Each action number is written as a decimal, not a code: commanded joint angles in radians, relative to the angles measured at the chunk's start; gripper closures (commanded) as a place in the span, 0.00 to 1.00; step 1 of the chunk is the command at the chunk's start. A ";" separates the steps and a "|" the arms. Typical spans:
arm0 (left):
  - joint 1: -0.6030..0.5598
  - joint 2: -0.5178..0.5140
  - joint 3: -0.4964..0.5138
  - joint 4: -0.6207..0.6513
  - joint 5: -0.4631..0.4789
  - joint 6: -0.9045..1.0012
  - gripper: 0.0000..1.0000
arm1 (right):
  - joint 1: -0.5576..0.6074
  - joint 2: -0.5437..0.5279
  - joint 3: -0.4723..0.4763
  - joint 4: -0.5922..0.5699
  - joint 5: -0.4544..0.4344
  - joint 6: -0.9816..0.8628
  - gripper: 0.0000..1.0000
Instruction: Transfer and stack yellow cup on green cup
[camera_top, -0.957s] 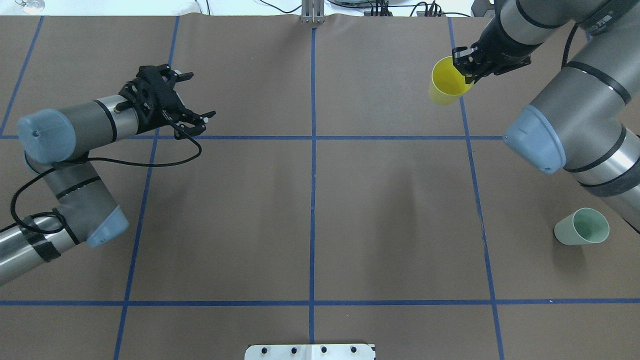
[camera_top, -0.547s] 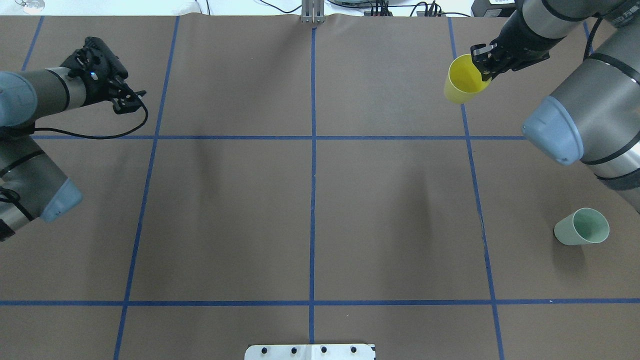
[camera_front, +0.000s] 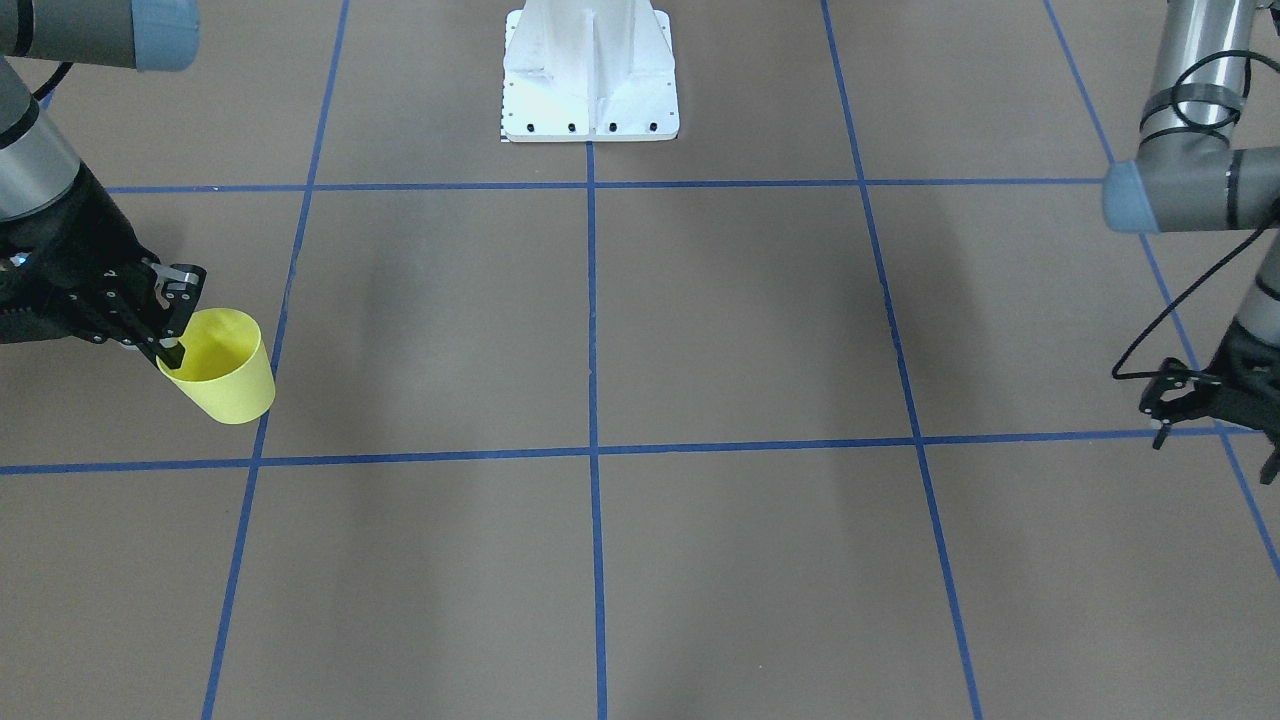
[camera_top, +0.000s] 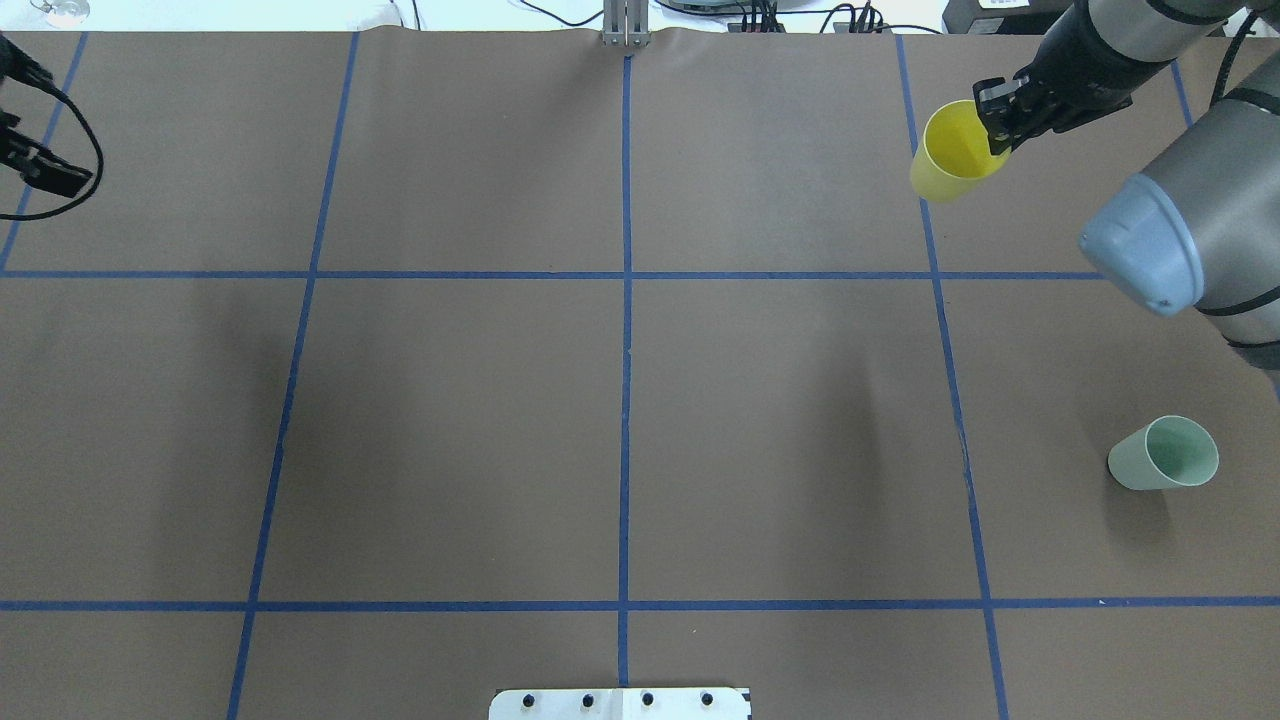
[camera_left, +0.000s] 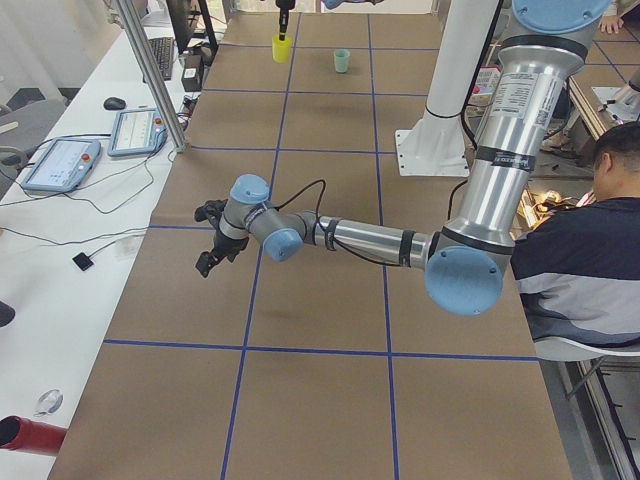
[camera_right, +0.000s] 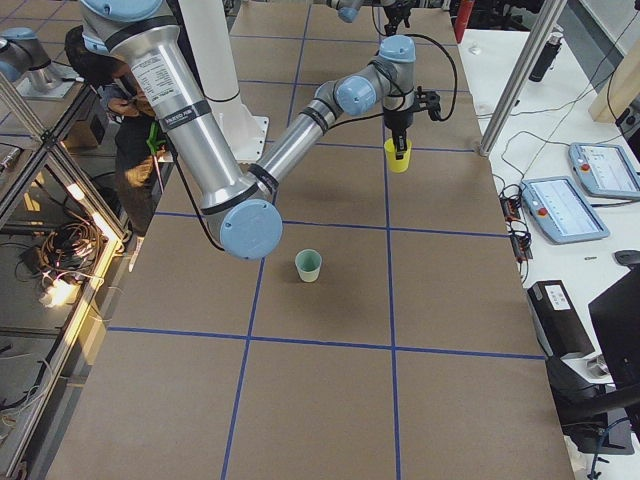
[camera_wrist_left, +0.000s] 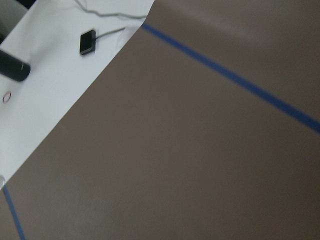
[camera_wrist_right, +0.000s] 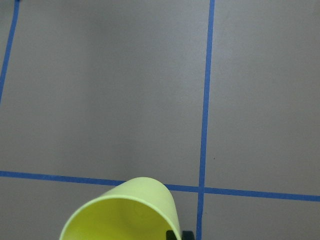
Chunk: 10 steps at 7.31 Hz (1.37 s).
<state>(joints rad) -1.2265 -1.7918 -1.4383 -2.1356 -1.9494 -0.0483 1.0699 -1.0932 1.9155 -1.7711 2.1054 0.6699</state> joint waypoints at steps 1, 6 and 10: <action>-0.137 0.008 -0.001 0.238 -0.057 0.001 0.00 | 0.028 -0.052 0.040 -0.001 0.042 -0.042 1.00; -0.214 0.072 -0.010 0.434 -0.276 0.030 0.00 | 0.084 -0.227 0.155 0.004 0.093 -0.171 1.00; -0.251 0.123 -0.014 0.430 -0.330 0.019 0.00 | 0.087 -0.482 0.312 0.007 0.137 -0.161 1.00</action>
<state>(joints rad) -1.4720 -1.6796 -1.4505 -1.7029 -2.2735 -0.0286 1.1562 -1.4902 2.1890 -1.7655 2.2400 0.5070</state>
